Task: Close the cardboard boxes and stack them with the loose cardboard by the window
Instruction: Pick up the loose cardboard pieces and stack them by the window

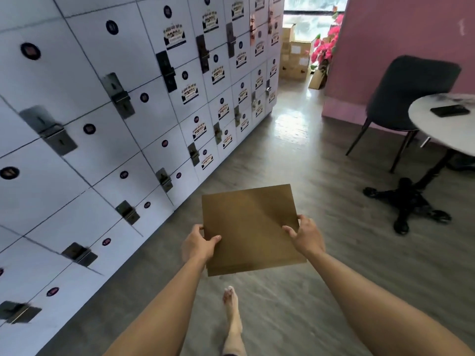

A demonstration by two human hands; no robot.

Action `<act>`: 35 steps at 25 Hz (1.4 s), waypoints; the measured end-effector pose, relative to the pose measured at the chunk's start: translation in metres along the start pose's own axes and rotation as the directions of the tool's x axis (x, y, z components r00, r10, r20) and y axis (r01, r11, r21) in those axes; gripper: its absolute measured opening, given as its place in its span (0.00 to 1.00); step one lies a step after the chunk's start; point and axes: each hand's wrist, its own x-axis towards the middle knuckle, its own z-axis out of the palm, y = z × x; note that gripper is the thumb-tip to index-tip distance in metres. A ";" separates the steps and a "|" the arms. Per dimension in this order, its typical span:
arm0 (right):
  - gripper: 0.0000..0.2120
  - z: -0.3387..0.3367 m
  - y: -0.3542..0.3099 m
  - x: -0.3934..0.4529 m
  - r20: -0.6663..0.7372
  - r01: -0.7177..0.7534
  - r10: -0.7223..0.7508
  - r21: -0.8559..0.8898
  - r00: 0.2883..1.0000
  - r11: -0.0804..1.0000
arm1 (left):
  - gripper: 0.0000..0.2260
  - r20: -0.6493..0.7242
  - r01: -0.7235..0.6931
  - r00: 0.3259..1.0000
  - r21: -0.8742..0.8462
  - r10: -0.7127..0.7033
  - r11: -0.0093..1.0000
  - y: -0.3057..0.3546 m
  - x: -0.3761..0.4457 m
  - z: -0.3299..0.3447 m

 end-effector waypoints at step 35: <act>0.30 -0.208 -0.080 0.865 -0.076 -0.243 0.239 -0.040 0.968 0.969 | 0.27 0.254 -0.241 0.948 0.183 0.191 0.953 0.663 0.668 0.223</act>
